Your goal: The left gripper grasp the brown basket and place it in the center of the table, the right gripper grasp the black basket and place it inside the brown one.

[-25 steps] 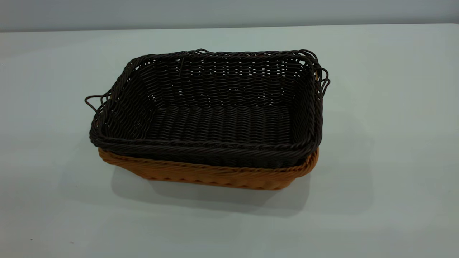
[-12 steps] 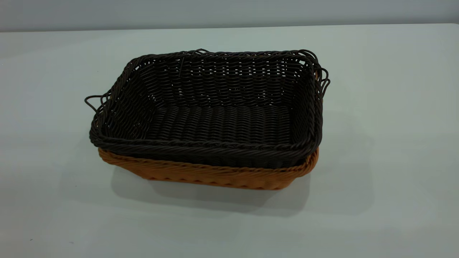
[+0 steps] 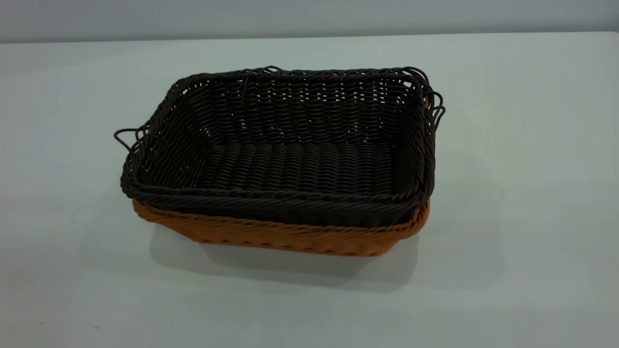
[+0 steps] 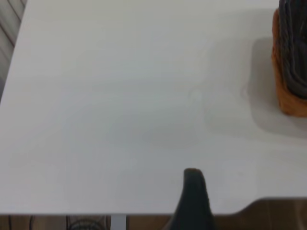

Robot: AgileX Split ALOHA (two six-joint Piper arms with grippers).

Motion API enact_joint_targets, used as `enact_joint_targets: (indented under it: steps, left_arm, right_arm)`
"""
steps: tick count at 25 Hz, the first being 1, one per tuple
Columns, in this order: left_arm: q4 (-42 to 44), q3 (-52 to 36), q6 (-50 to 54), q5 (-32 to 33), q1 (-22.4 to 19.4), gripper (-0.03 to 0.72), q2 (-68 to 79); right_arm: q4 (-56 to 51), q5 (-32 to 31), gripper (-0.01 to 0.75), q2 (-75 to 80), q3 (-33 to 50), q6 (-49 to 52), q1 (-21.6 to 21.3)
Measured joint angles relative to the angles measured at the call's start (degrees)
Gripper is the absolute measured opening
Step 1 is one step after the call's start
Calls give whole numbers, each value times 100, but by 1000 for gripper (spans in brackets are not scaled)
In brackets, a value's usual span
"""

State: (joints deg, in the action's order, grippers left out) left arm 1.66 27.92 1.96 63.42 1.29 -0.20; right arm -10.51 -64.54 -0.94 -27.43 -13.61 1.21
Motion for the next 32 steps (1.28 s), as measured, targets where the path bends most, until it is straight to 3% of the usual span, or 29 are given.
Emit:
enact_joint_targets:
  steps: [23,32]
  left_arm:
    - [0,0,1,0,0,540,-91]
    - [0,0,1,0,0,540,-91]
  right_arm:
    - [26,0,591,0,11,7,-5]
    - [781,30,591,0,28,909,-5]
